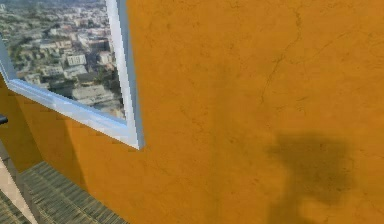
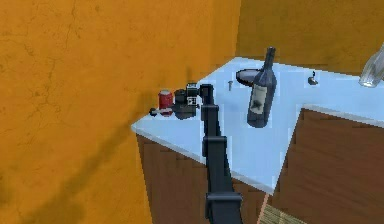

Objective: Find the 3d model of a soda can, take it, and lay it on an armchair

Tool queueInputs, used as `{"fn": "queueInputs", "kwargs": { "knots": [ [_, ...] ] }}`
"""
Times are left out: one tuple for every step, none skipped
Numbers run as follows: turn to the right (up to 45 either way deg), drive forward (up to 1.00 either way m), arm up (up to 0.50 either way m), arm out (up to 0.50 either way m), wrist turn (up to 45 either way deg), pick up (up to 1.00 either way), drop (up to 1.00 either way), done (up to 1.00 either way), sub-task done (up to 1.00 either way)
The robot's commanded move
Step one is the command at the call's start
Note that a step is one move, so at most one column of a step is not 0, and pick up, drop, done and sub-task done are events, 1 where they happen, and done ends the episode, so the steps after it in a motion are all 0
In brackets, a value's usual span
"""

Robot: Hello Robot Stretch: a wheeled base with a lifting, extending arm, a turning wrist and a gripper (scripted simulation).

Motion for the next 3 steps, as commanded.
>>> {"fn": "queueInputs", "kwargs": {
  "knots": [
    [0.0, 0.00, 0.00, 0.00, 0.0, 1.00, 0.00, 0.00, 0.00],
    [0.0, 0.00, 0.10, 0.00, 0.0, 0.00, 0.00, 0.00, 0.00],
    [0.0, 0.00, 0.04, 0.00, 0.0, 0.00, 0.00, 0.00, 0.00]
  ]
}}
